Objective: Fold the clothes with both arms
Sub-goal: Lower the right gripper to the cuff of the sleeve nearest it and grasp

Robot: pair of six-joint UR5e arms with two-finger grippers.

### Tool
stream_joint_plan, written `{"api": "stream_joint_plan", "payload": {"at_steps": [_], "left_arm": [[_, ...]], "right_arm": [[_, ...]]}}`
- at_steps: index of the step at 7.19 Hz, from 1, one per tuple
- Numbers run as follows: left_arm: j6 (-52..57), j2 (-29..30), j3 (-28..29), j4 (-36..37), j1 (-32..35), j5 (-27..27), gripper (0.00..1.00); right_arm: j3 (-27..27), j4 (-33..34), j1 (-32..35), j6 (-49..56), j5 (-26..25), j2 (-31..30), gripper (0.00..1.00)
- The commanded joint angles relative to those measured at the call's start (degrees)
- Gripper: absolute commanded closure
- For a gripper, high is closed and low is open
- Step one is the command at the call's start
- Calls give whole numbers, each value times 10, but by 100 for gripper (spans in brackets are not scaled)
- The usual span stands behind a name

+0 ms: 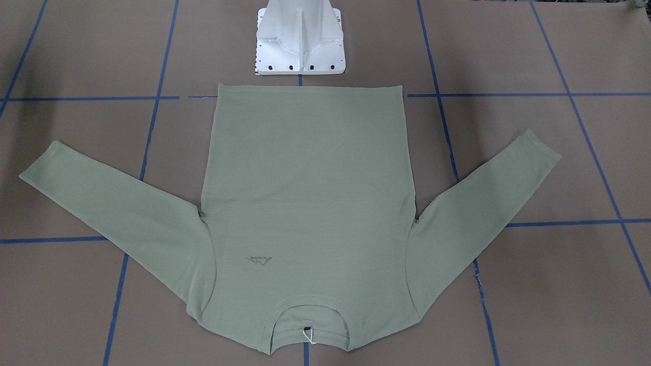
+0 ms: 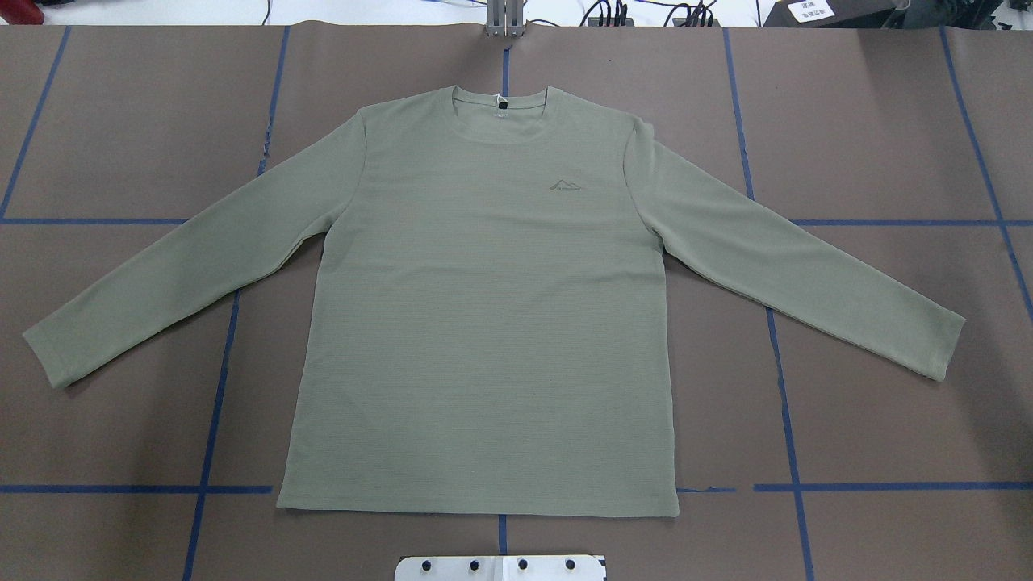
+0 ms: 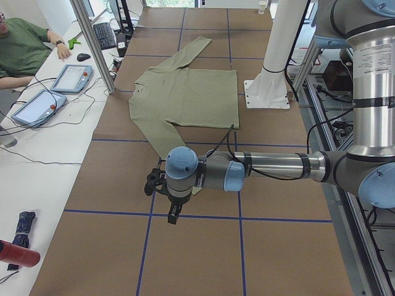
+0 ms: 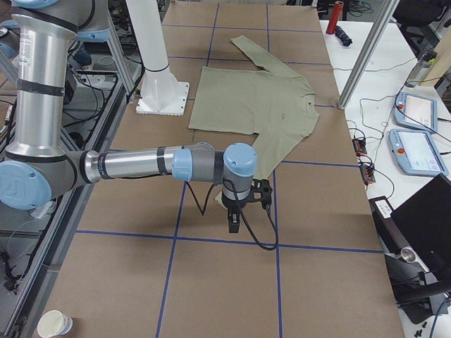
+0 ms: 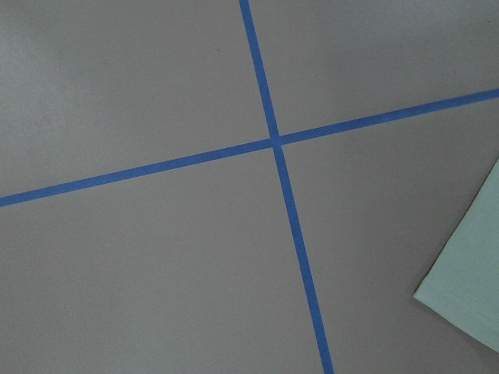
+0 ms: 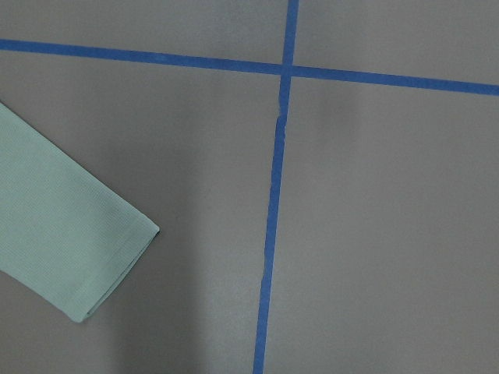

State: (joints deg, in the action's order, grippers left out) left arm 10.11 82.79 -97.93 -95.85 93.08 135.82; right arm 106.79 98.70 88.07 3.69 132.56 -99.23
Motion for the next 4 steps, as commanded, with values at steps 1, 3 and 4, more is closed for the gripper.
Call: {"api": "stream_joint_plan", "payload": {"at_steps": [1, 3, 4], "left_arm": [[2, 1, -4, -1, -1, 0, 0], [-2, 7, -2, -6, -2, 3, 0], [-2, 7, -2, -7, -2, 6, 0]], "right_arm": [[3, -1, 0, 0, 1, 8, 0], [5, -67, -38, -37, 2, 37, 0], [2, -147, -106, -177, 2, 36, 0]]}}
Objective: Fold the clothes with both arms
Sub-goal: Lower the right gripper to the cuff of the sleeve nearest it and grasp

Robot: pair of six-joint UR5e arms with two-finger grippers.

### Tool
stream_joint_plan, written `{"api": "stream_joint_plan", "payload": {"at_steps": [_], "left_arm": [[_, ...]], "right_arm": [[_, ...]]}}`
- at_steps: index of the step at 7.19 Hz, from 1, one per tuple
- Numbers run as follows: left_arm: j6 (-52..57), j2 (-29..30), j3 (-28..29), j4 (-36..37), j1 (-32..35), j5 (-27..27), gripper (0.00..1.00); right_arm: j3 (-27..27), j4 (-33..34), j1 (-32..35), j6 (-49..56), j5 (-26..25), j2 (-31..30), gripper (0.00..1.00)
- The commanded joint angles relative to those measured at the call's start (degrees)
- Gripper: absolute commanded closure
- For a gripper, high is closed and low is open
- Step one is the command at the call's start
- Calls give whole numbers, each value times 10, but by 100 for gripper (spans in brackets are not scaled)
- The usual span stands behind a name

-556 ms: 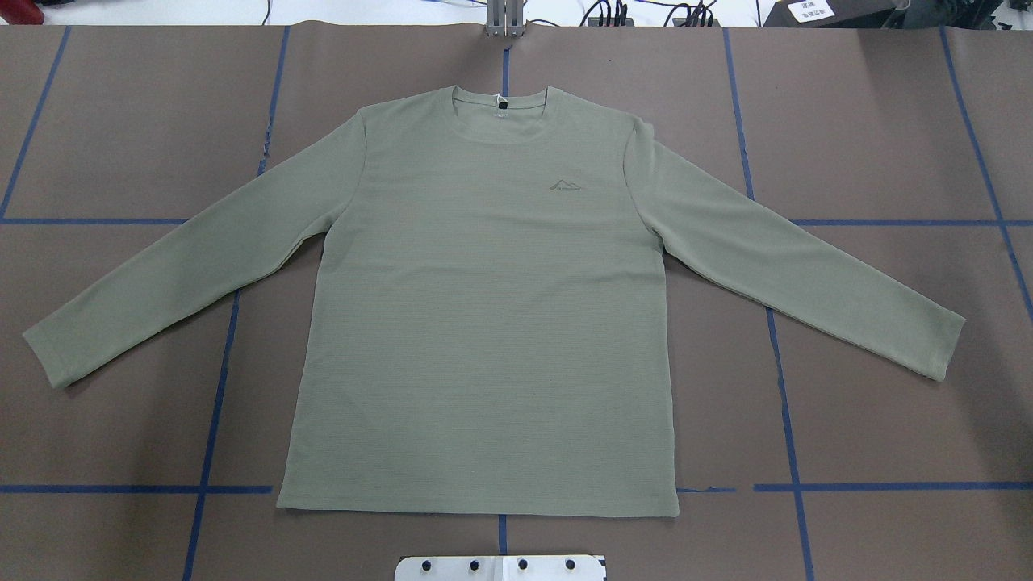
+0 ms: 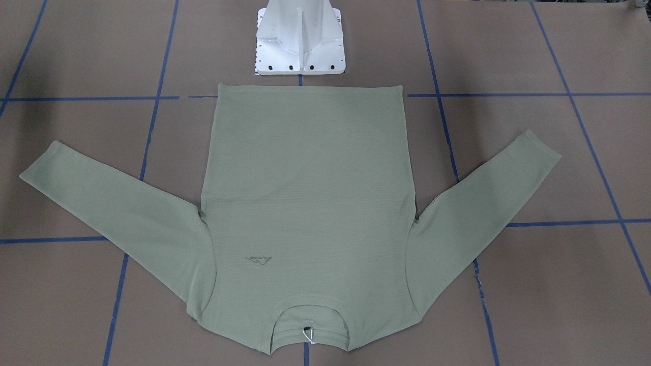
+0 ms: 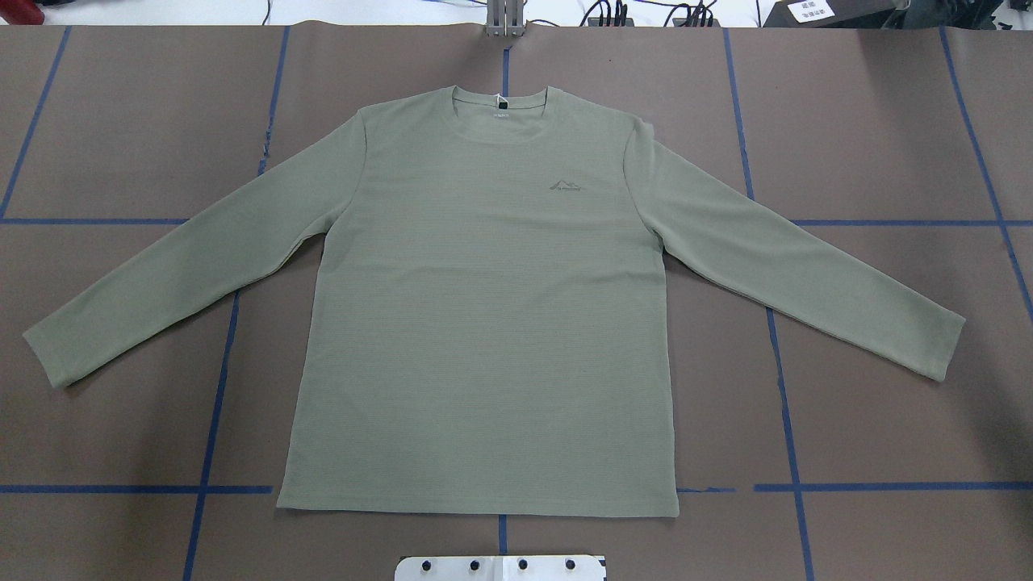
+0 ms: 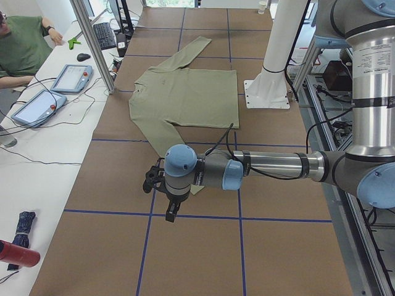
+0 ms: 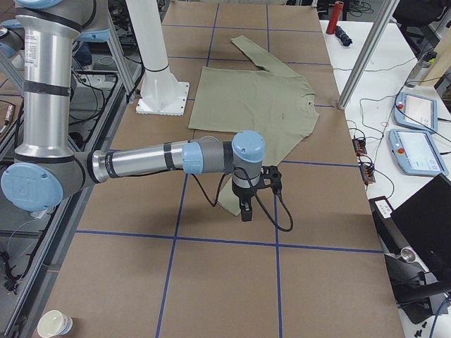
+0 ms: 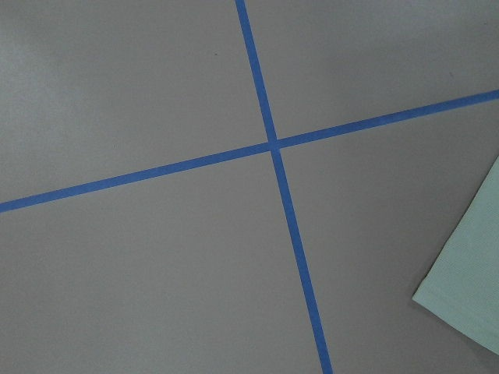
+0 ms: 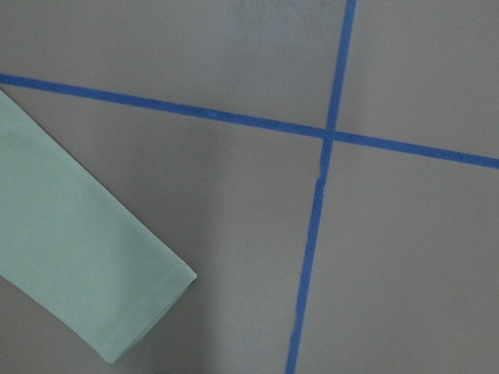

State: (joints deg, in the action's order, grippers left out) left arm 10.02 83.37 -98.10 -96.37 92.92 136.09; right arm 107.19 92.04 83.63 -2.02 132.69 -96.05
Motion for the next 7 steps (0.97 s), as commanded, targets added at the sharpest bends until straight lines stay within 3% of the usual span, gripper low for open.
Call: {"api": "stream_joint_plan", "payload": {"at_steps": [1, 3, 5, 7], "left_arm": [[0, 1, 2, -1, 0, 4, 0], [0, 1, 2, -1, 0, 4, 0], [0, 1, 2, -1, 0, 4, 0], [0, 1, 9, -1, 0, 4, 0]], "right_arm": [[-11, -209, -118, -273, -2, -6, 0], [-51, -431, -219, -472, -58, -49, 0], [-189, -664, -271, -573, -101, -48, 8], [-232, -699, -272, -570, -110, -53, 17]]}}
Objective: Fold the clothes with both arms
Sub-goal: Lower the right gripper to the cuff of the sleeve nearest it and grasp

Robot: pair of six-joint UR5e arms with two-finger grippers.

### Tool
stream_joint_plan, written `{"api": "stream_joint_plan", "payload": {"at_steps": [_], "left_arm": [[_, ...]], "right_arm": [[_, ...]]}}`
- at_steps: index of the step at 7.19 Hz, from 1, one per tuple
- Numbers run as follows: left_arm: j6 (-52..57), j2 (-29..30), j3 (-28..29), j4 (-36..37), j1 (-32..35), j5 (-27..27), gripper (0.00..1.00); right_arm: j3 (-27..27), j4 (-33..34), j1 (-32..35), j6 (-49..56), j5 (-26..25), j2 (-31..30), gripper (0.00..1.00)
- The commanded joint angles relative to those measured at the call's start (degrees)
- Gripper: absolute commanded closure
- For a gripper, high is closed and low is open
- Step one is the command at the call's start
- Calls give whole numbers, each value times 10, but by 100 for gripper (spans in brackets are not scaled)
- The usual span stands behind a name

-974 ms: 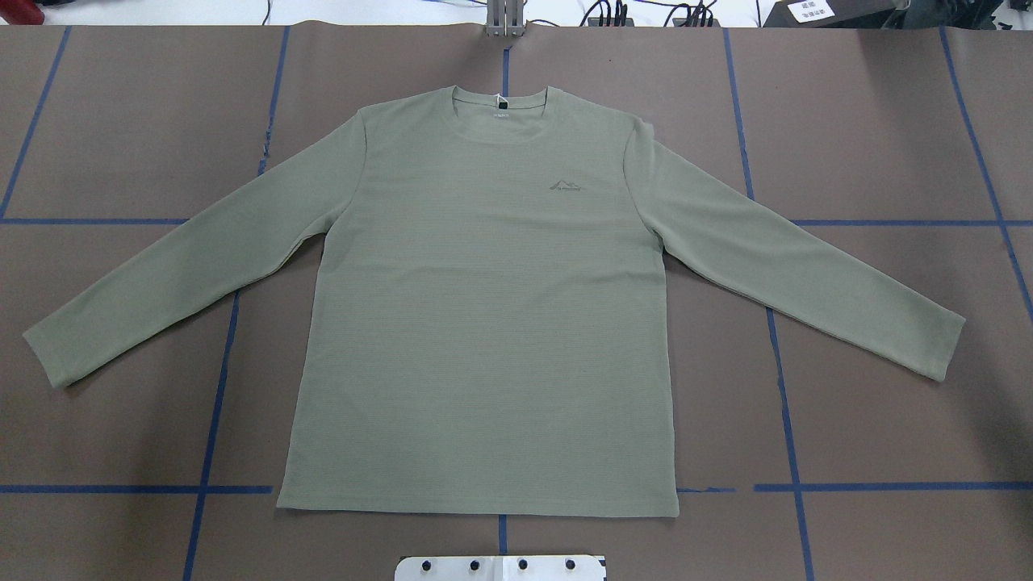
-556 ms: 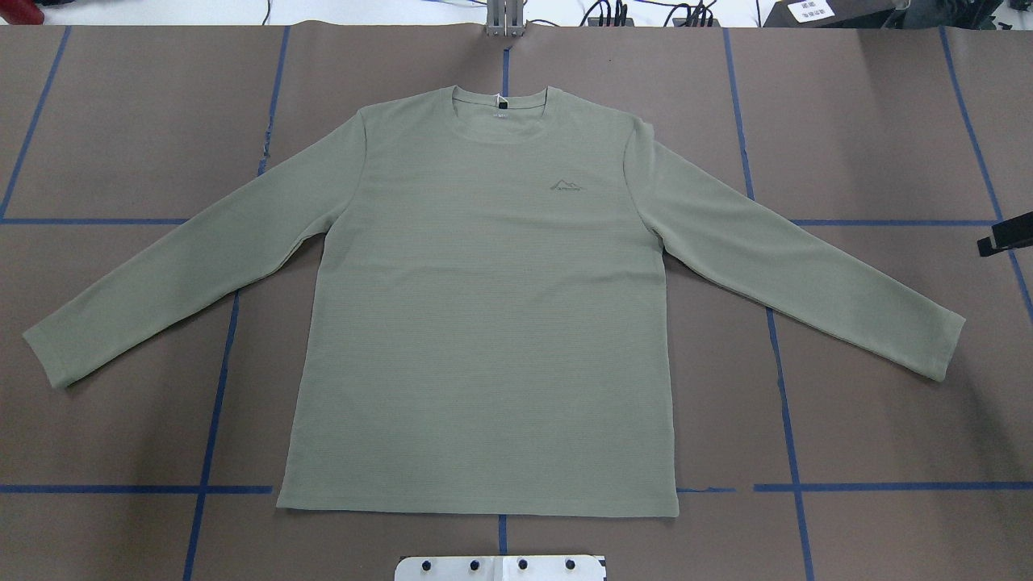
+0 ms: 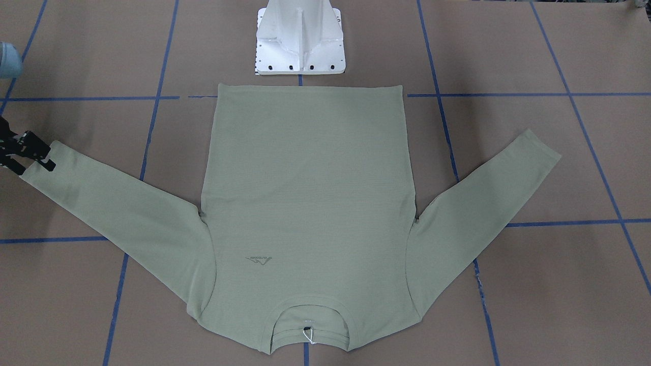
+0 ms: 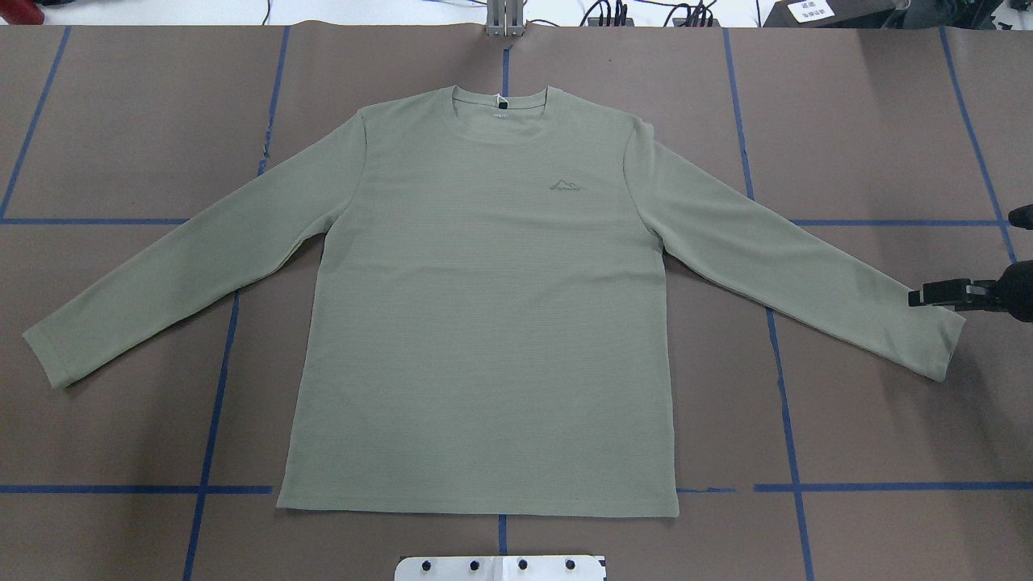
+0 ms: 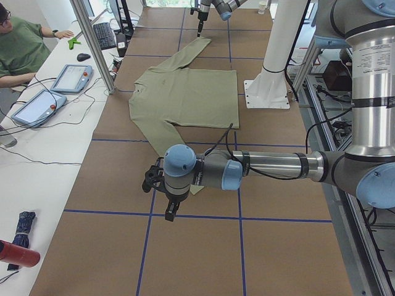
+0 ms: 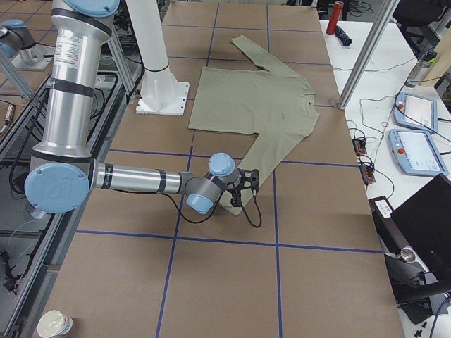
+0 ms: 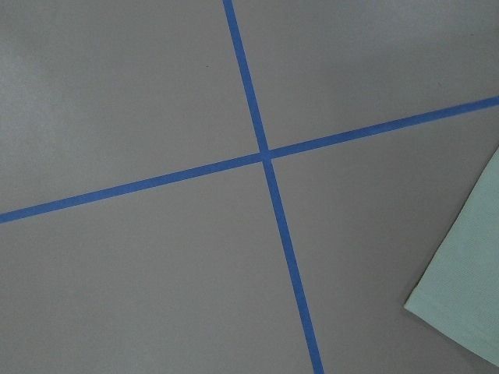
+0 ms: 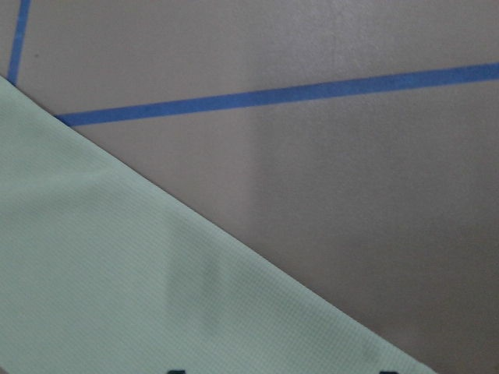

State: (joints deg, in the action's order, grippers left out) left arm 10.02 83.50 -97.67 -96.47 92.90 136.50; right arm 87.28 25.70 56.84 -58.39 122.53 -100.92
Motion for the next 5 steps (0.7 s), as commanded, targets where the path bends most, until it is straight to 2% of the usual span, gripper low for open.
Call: {"api": "stream_joint_plan", "payload": {"at_steps": [1, 5], "left_arm": [[0, 0, 5, 0, 0, 0, 0], [0, -1, 6, 1, 0, 0, 0]], "right_arm": [[-38, -35, -3, -1, -9, -9, 19], [-55, -35, -5, 8, -33, -8, 21]]}}
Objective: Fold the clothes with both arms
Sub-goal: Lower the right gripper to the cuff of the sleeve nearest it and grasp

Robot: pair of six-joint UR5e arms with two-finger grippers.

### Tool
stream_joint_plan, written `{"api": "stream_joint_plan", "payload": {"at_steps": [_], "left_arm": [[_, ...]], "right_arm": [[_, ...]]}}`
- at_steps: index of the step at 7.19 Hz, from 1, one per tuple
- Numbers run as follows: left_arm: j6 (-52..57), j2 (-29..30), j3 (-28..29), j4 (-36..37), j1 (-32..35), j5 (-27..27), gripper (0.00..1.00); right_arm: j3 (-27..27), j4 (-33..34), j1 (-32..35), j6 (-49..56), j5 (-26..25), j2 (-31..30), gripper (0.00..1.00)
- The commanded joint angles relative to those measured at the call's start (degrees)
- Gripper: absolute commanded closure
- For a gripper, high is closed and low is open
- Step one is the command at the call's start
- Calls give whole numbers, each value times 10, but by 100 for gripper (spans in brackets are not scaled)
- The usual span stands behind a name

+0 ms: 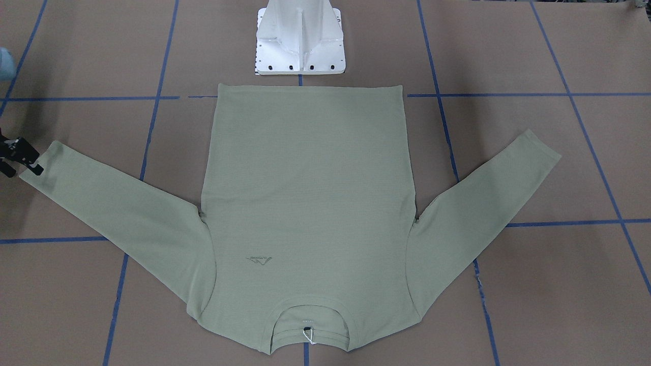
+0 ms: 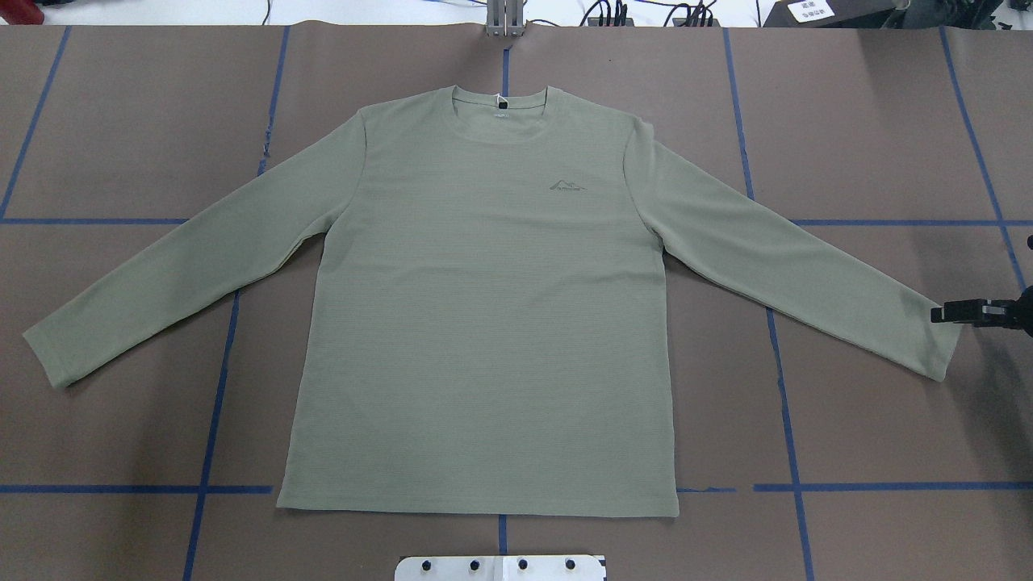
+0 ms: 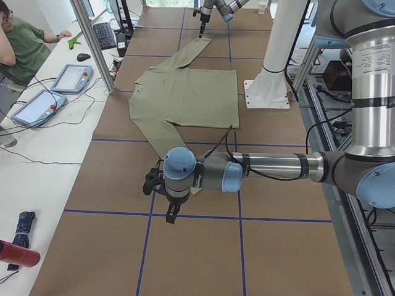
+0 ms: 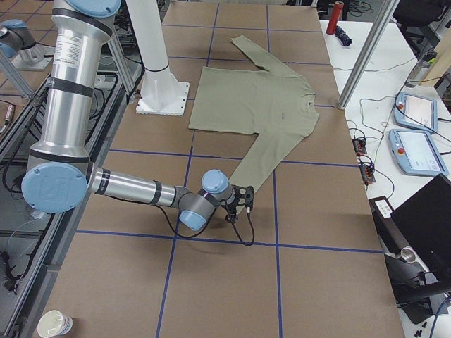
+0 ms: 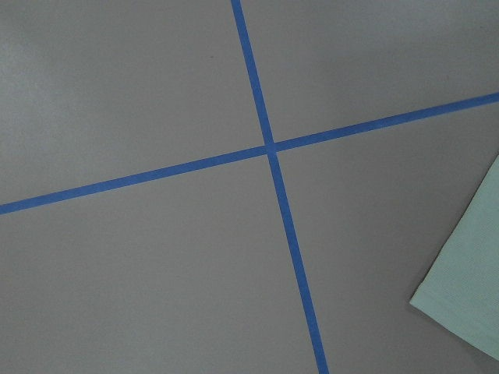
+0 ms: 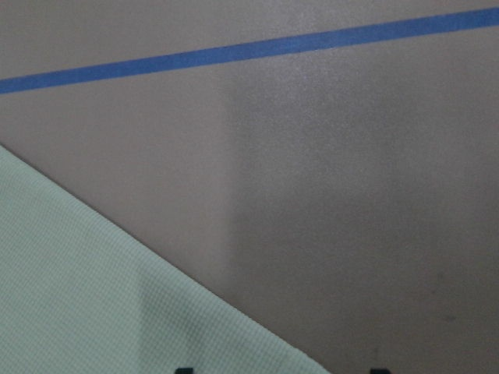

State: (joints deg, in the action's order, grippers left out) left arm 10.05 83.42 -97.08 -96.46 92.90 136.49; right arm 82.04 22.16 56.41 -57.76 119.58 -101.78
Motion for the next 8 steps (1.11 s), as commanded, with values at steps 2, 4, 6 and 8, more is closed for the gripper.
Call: {"api": "stream_joint_plan", "payload": {"at_steps": [2, 4, 6, 8], "left_arm": [[0, 0, 0, 0, 0, 0, 0], [-1, 0, 0, 0, 0, -1, 0], [-1, -2, 1, 0, 0, 0, 0], [-1, -2, 1, 0, 0, 0, 0]], "right_arm": [[-2, 0, -1, -2, -3, 4, 48], [1, 0, -1, -7, 0, 5, 98], [14, 6, 1, -10, 6, 5, 100], [126, 147, 7, -15, 15, 4, 100]]}}
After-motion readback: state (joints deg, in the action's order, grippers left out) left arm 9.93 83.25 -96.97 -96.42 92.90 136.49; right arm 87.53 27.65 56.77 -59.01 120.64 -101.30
